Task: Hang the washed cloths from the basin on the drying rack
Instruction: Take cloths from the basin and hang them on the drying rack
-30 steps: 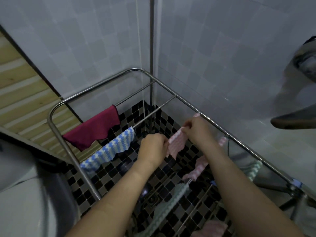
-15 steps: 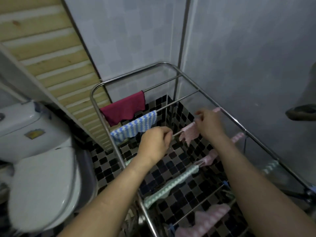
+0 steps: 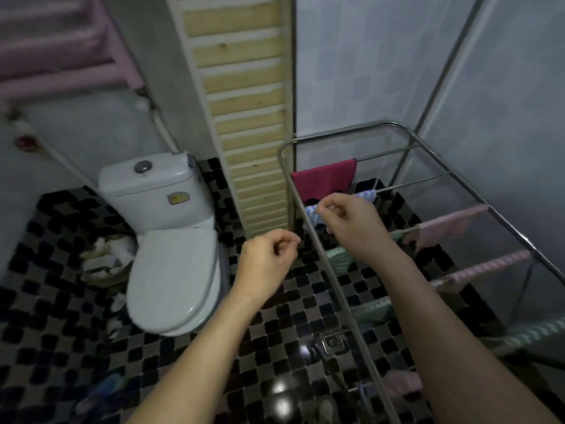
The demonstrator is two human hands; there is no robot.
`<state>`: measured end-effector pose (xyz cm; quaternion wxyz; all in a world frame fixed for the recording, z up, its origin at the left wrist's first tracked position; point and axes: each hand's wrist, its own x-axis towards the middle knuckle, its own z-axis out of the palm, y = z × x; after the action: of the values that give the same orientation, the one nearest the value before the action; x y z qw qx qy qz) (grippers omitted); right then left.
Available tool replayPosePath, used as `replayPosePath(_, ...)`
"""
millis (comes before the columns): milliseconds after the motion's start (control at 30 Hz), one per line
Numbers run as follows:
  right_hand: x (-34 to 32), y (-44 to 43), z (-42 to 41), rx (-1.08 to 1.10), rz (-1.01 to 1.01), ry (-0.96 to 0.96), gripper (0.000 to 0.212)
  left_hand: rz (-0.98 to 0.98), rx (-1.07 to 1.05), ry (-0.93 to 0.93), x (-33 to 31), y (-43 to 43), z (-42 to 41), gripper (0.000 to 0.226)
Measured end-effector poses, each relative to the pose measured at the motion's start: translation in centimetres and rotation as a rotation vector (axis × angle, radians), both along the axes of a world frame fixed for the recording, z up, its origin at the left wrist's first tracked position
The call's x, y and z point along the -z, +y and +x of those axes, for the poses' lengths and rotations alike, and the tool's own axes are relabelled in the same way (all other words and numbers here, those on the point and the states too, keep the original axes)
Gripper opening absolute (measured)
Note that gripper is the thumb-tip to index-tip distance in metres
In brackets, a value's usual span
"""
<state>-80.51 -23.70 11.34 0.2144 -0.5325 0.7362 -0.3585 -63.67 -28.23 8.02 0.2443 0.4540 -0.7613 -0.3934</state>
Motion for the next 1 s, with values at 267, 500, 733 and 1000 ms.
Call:
replayPosePath(267, -2.1, -2.5, 18.9, -0.238, -0.006, -0.124, 0.019, 0.008, -0.313, 0.07, -1.6, 1.5, 19.6, 0.022)
replayPosePath(500, -1.0, -3.7, 36.4, -0.519, 0.144, -0.35, 0.017, 0.041, -0.645, 0.01, -0.5, 5.5, 37.5, 0.024)
replayPosePath(733, 3.5, -2.3, 50.9, -0.835, 0.356, -0.341, 0.019, 0.126, -1.009, -0.031, 2.4, 11.9, 50.6, 0.022)
replayPosePath(1000, 11.1, 0.9, 62.2, -1.201, 0.658, -0.193, 0.015, 0.453, -1.38, -0.074, 9.4, 21.3, 59.9, 0.028)
